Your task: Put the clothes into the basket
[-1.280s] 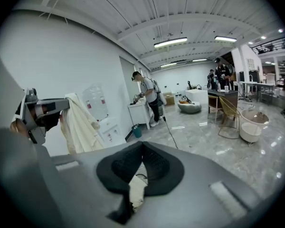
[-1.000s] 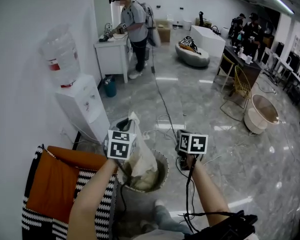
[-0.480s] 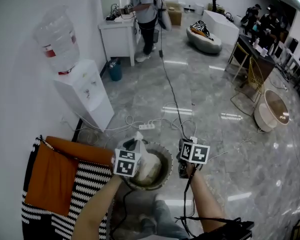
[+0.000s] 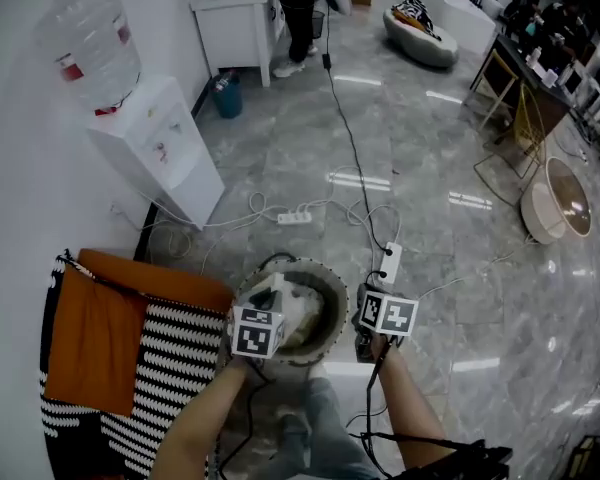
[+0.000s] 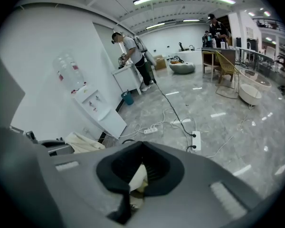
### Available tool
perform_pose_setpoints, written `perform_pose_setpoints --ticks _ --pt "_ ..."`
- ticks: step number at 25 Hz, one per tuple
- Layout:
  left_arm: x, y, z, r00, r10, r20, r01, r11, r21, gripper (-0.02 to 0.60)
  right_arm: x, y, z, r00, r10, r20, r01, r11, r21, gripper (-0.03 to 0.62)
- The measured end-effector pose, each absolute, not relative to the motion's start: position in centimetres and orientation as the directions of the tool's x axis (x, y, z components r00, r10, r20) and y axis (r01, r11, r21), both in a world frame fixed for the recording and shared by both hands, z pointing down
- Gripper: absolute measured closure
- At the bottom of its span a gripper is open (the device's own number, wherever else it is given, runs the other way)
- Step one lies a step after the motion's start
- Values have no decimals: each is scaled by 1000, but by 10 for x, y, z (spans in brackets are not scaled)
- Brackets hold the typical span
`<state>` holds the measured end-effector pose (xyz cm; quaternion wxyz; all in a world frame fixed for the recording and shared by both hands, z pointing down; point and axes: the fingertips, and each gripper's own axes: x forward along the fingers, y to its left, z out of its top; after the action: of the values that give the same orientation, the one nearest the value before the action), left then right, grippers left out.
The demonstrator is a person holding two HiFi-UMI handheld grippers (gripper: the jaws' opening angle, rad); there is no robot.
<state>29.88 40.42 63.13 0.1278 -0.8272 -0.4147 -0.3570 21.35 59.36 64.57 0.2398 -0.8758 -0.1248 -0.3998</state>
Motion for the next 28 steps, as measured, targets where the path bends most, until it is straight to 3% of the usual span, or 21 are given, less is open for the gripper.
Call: perform_pose_setpoints --ticks 8,15,19,28 --pt "290 401 710 334 523 784 719 -680 146 546 221 602 686 617 47 786 424 -861 -281 591" --pt "296 394 745 333 454 827 696 -710 109 539 232 607 709 591 37 806 410 -874 -261 591" --pt "291 393 755 284 448 848 674 -722 155 451 242 606 712 586 18 810 393 -880 -265 591" --pt "299 365 748 348 415 840 593 -792 146 454 253 596 709 590 -19 807 359 -889 -283 591"
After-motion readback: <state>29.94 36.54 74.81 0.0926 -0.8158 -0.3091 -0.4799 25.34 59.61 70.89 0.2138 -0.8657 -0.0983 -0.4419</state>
